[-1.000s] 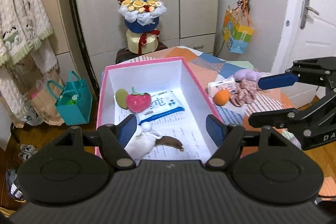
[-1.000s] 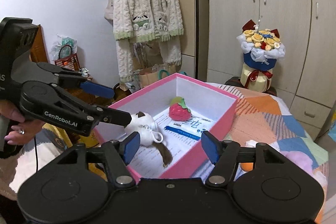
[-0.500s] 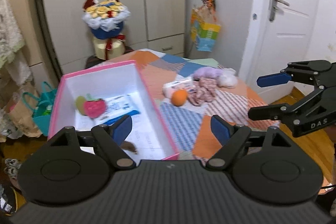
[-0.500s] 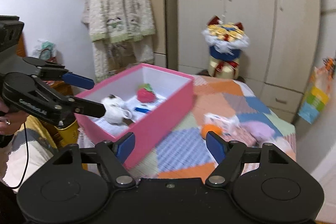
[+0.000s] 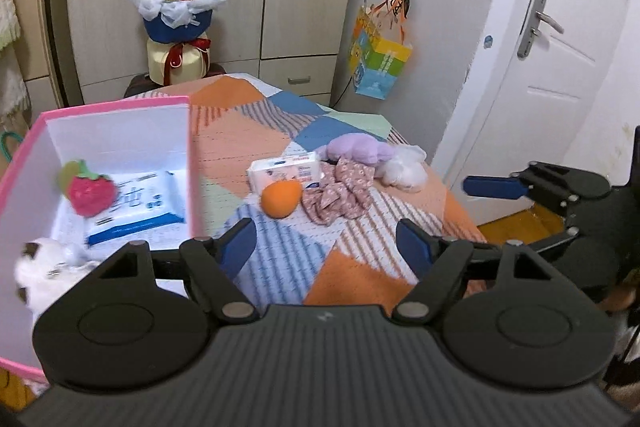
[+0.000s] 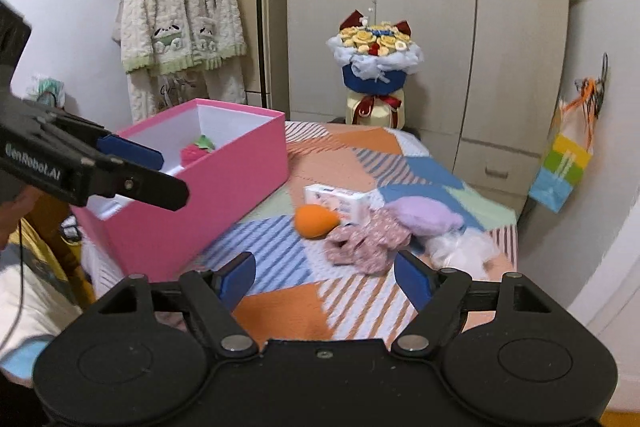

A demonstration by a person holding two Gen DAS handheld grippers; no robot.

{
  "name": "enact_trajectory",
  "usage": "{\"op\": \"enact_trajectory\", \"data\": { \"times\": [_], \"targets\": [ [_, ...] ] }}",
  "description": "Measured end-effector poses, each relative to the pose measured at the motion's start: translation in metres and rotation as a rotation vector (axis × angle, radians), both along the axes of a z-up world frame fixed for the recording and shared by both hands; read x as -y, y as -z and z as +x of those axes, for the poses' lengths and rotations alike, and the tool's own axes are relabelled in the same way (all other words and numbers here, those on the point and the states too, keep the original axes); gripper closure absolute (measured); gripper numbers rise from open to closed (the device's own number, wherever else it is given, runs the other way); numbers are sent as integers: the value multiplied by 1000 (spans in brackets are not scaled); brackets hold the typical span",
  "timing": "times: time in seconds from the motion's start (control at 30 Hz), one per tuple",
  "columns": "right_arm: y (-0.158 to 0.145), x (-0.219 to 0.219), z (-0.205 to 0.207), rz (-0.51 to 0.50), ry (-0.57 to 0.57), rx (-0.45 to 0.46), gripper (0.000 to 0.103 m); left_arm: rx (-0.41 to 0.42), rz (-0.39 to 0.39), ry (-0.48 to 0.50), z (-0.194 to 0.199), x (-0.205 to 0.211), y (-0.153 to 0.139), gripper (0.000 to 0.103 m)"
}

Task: Organize soft objects
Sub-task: 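Move the left tool to the orange sponge while the right tool reaches the pink floral scrunchie, then close the left tool on the orange sponge while the right tool grasps the floral scrunchie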

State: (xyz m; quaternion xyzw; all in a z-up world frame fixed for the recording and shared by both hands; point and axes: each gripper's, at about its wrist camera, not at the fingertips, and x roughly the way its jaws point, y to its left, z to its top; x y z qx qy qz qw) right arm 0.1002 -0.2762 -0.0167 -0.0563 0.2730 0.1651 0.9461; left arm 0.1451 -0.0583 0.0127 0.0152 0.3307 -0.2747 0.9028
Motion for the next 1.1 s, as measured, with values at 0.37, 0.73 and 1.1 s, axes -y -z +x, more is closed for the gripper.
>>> {"op": "enact_trajectory", "data": {
  "times": [0.37, 0.73, 1.1],
  "targets": [
    [53, 3, 68, 6, -45, 51, 23, 2, -17, -167, 51, 41, 41, 42],
    [78, -12, 103, -140, -77, 73, 23, 11, -17, -349, 94, 60, 89, 43],
    [94, -13, 123, -143, -81, 24, 23, 21, -23, -370, 109, 67, 110, 43]
  ]
}}
